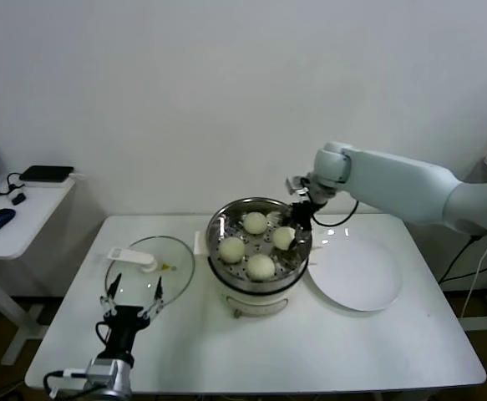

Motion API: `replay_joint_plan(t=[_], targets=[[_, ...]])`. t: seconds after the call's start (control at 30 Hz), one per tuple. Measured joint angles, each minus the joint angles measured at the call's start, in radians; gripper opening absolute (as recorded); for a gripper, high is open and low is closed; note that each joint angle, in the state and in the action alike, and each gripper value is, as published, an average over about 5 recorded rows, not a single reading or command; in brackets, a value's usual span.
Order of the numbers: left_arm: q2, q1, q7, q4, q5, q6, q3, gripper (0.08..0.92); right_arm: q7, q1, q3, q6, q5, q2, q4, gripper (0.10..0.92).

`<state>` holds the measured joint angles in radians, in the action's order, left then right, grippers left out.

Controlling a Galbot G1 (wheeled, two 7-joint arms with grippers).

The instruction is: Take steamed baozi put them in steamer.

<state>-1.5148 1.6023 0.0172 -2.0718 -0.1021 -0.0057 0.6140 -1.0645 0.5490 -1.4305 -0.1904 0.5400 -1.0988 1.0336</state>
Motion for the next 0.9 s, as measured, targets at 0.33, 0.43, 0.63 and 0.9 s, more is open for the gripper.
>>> replay_joint_plan(t=[0.33,0.43,0.63,0.9], targets=[[0.0,0.004,0.0,0.0,0.0,-0.003,0.0,0.823,0.009,-0.02,0.011,0.001,-0.02,-0.005,-0.013,0.704],[0.0,0.004,0.0,0.0,0.0,-0.004,0.0,0.823,0.011,-0.024,0.017,0.002,-0.021,-0.006,-0.015,0.773],[0.0,0.003,0.0,0.0,0.0,-0.004,0.0,0.823,0.008,-0.024,0.023,0.003,-0.02,-0.011,-0.021,0.821],[0.0,0.004,0.0,-0.001,-0.003,-0.003,-0.001,0.823,-0.007,-0.005,0.034,0.001,0.006,-0.022,-0.029,0.823]])
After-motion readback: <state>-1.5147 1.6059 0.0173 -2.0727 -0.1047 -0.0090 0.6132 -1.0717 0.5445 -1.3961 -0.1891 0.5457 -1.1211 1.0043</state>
